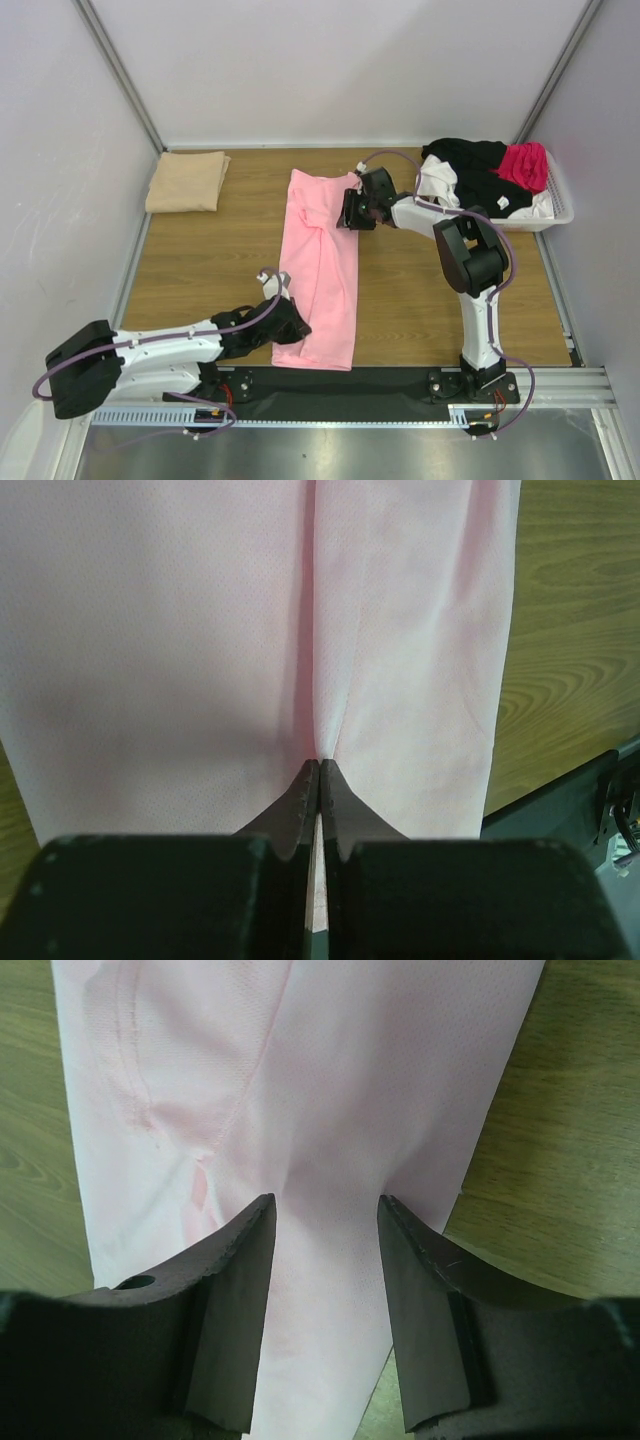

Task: Fold and stack the t-shirts
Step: Fold the tshirt

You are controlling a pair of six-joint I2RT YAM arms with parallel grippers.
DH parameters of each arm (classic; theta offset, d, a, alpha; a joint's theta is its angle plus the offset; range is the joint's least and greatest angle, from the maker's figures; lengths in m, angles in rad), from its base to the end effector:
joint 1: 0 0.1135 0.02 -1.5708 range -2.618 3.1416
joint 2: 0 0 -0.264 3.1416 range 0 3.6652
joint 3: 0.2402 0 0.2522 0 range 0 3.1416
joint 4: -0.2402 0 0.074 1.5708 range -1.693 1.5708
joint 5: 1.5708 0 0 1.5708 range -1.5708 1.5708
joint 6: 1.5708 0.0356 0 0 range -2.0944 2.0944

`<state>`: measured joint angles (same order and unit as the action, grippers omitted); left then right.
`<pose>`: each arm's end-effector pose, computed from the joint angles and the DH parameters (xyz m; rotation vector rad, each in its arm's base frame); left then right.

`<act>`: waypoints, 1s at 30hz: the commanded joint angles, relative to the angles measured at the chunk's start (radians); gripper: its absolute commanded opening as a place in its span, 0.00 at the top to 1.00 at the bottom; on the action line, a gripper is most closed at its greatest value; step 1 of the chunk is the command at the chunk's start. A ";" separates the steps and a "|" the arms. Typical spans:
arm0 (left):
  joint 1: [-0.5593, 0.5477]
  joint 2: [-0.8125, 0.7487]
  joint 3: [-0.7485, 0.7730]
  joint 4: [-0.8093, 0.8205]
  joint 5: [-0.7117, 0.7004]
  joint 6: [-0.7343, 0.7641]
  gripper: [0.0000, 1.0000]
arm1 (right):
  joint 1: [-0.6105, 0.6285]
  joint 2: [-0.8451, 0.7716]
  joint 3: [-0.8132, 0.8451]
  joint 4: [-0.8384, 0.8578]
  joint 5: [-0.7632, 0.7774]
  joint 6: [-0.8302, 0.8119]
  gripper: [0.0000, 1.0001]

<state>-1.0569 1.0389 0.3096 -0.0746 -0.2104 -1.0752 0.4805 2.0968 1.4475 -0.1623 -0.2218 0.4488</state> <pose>0.0970 -0.1568 0.1442 -0.1289 2.4904 -0.7526 0.4032 0.2190 0.1626 -0.1489 2.4691 0.6878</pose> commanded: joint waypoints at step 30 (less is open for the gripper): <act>-0.103 -0.088 0.158 -0.295 -0.170 -0.005 0.55 | 0.004 -0.133 0.103 -0.095 -0.082 -0.064 0.37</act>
<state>-1.1538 0.9741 0.3599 -0.2771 -0.3168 -1.1675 0.4805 2.0941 1.4704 -0.2039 -0.2546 0.4259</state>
